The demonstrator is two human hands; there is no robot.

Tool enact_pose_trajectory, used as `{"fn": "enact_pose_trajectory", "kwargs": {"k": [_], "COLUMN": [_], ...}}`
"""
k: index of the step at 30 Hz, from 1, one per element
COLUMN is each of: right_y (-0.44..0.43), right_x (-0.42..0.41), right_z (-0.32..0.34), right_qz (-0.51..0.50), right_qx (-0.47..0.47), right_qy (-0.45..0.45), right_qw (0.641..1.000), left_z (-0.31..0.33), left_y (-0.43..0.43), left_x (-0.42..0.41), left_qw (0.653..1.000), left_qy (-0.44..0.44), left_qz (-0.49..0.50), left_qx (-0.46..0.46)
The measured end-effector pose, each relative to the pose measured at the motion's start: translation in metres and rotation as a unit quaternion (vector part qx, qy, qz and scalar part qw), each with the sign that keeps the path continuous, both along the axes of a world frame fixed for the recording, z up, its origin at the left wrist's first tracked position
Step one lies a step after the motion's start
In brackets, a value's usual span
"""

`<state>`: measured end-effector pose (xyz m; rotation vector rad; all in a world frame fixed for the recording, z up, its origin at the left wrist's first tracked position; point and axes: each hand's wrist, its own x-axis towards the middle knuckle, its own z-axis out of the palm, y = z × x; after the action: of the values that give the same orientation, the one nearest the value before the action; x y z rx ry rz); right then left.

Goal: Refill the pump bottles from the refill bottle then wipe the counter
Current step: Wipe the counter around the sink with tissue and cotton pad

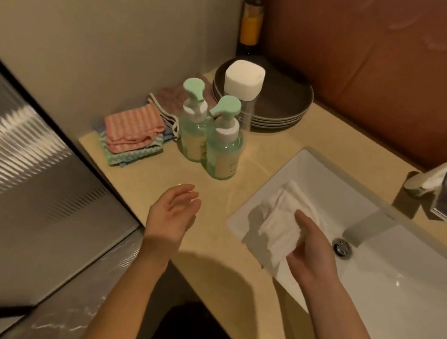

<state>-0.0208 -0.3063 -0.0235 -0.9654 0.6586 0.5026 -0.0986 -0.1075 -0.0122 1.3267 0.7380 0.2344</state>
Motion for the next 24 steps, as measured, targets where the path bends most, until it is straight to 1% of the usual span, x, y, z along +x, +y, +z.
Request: {"fn": "enact_pose_trajectory", "kwargs": {"k": [4, 8, 10, 12, 14, 17, 22, 24], "right_y": [0.007, 0.036, 0.055, 0.072, 0.090, 0.113, 0.129, 0.127], "right_x": [0.011, 0.016, 0.019, 0.022, 0.024, 0.023, 0.022, 0.023], "right_z": [0.004, 0.013, 0.020, 0.024, 0.026, 0.028, 0.030, 0.030], "right_qz": [-0.001, 0.020, 0.006, -0.013, -0.031, -0.054, -0.064, -0.063], "right_qx": [-0.110, -0.210, -0.255, -0.282, -0.295, -0.297, -0.297, -0.294], "right_qy": [-0.061, -0.131, -0.149, -0.157, -0.164, -0.171, -0.173, -0.172], "right_qw": [0.992, 0.969, 0.955, 0.946, 0.941, 0.938, 0.937, 0.938], "left_z": [0.017, 0.027, 0.030, 0.028, 0.024, 0.017, 0.018, 0.019], "left_y": [0.009, 0.013, 0.014, 0.016, 0.022, 0.031, 0.036, 0.035], "left_x": [0.037, 0.073, 0.088, 0.099, 0.108, 0.118, 0.125, 0.127], "left_qw": [0.991, 0.949, 0.934, 0.931, 0.935, 0.926, 0.921, 0.912], "left_qy": [-0.035, -0.071, -0.082, -0.089, -0.091, -0.093, -0.111, -0.117], "left_qz": [-0.006, -0.034, -0.045, -0.056, -0.089, -0.135, -0.154, -0.176], "left_qx": [0.131, 0.305, 0.346, 0.349, 0.331, 0.340, 0.341, 0.352]}}
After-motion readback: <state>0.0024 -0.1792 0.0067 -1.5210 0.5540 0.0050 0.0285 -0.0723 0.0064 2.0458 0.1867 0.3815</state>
